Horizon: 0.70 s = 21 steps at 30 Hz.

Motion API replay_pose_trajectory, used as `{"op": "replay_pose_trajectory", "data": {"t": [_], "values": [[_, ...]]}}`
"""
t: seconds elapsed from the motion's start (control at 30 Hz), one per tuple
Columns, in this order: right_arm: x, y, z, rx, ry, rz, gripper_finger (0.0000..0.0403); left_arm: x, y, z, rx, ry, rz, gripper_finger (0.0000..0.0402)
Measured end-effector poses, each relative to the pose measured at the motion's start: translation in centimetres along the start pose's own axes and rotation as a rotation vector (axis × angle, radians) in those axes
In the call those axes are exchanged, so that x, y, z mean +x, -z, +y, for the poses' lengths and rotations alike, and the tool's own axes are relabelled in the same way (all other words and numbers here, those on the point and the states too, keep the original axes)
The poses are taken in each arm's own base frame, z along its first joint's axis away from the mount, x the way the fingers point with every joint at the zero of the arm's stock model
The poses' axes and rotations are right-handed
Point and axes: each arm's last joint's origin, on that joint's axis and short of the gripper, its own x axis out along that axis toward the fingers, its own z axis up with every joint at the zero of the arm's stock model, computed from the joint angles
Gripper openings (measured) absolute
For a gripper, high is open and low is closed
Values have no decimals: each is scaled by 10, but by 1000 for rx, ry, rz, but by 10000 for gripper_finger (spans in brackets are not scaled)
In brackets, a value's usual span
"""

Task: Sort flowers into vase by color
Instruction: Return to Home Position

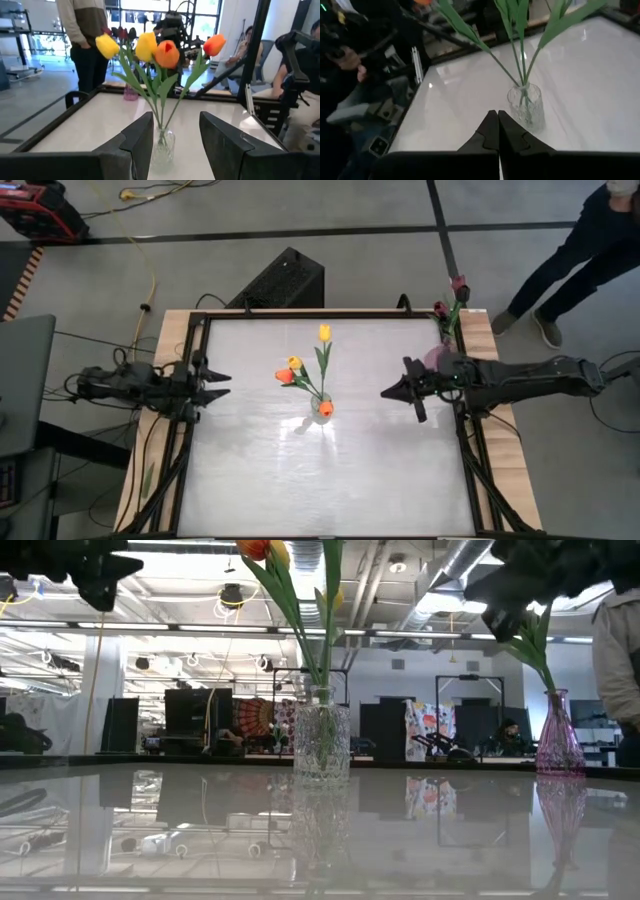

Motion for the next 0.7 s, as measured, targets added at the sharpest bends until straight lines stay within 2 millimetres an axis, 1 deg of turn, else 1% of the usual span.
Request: {"op": "replay_pose_trajectory", "data": {"t": [0.13,0.2,0.37,0.53,0.7], "values": [[6,14,-4,-3,-9,-53,17,7,16,-1,-18,-2,13,149],[10,19,-5,-10,-23,-88,18,9,20,-2,-33,0,7,149],[18,36,-12,-13,15,-140,18,16,38,-3,-55,0,9,149],[23,47,-14,-13,29,-145,18,19,48,-3,-76,-1,24,149],[22,55,-7,-49,34,-113,18,19,51,-3,-102,-3,32,149]]}}
